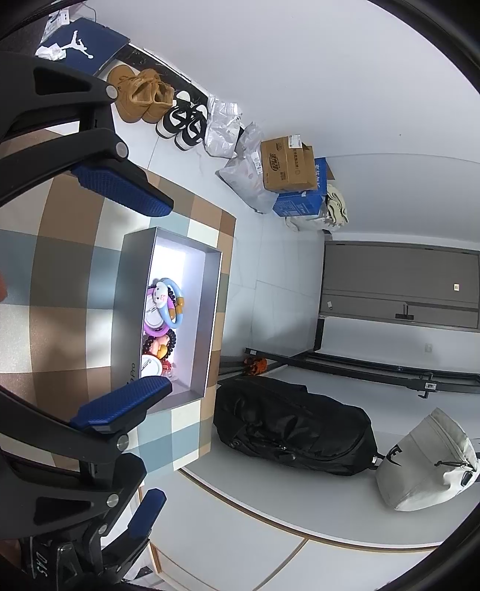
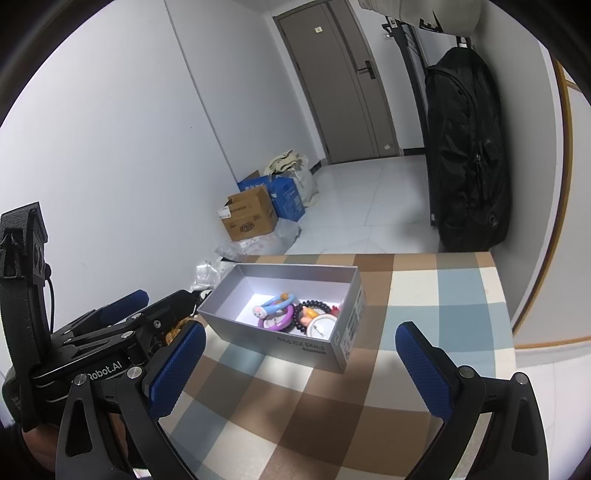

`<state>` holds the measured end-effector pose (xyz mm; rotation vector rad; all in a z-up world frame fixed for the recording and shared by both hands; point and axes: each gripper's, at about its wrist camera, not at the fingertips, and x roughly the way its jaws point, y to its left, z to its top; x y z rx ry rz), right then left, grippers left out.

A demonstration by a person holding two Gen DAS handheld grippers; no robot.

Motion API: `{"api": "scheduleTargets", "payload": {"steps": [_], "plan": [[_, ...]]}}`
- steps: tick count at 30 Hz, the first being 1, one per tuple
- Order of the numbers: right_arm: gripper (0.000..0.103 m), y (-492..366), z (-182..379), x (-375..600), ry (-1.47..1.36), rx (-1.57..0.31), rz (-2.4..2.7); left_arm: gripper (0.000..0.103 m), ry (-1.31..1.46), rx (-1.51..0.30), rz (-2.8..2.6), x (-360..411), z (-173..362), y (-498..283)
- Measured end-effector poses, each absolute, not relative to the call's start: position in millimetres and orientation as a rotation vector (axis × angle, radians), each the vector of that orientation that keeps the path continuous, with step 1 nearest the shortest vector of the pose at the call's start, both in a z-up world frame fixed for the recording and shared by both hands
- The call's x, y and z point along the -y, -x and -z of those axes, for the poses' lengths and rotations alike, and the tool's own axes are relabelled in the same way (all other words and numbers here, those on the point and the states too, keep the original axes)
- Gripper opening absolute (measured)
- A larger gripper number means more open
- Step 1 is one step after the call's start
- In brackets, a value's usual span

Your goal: Organize jewelry

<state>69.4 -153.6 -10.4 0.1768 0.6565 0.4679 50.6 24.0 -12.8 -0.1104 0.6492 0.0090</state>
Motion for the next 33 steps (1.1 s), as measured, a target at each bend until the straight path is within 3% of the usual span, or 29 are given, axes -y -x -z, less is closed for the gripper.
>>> {"api": "scheduleTargets", "payload": {"steps": [33], "plan": [[0.103, -72.7, 14.2, 155.2, -0.179, -0.678, -0.456, 0.085, 0.13, -0.691, 0.005, -23.4, 17.3, -54.7]]}}
